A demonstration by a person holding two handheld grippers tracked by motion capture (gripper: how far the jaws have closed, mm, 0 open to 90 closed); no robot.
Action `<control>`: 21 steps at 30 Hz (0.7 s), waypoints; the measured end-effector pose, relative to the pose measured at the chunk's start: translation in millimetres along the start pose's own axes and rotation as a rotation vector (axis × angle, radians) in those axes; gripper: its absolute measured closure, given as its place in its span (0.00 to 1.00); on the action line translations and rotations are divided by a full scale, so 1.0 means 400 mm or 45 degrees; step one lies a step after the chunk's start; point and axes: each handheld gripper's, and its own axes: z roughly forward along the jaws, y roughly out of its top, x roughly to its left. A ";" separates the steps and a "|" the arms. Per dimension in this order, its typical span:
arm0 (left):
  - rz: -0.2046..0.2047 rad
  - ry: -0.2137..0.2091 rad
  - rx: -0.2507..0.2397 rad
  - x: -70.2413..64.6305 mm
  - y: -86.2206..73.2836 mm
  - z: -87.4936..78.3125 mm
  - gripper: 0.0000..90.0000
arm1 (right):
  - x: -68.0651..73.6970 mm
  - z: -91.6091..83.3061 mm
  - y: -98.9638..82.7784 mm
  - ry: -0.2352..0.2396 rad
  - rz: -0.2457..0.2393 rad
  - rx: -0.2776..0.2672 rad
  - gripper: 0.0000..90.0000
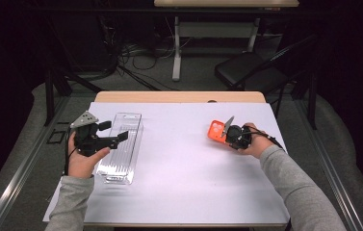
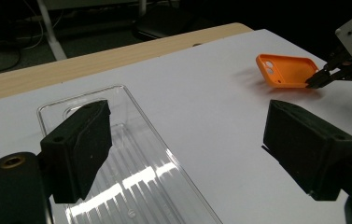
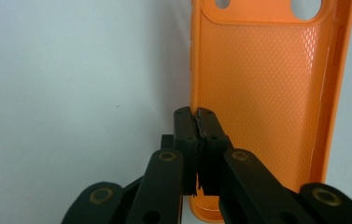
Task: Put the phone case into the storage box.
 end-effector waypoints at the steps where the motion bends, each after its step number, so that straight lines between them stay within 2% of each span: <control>1: 0.000 0.000 0.000 0.000 0.000 0.000 0.17 | 0.001 -0.005 0.002 -0.003 -0.006 0.010 0.99; 4: -0.001 0.000 -0.002 0.000 0.000 -0.001 0.17 | 0.005 -0.013 0.005 -0.010 -0.015 -0.026 0.99; 12: -0.001 0.000 -0.003 -0.001 0.000 -0.003 0.17 | 0.023 -0.040 0.010 -0.019 0.017 -0.091 0.99; 15: -0.001 0.001 -0.003 -0.002 0.000 -0.003 0.17 | 0.024 -0.050 0.007 -0.016 0.059 -0.103 0.99; 21: -0.001 0.003 0.000 -0.002 0.000 -0.001 0.17 | 0.023 -0.070 -0.004 -0.006 0.108 -0.146 0.99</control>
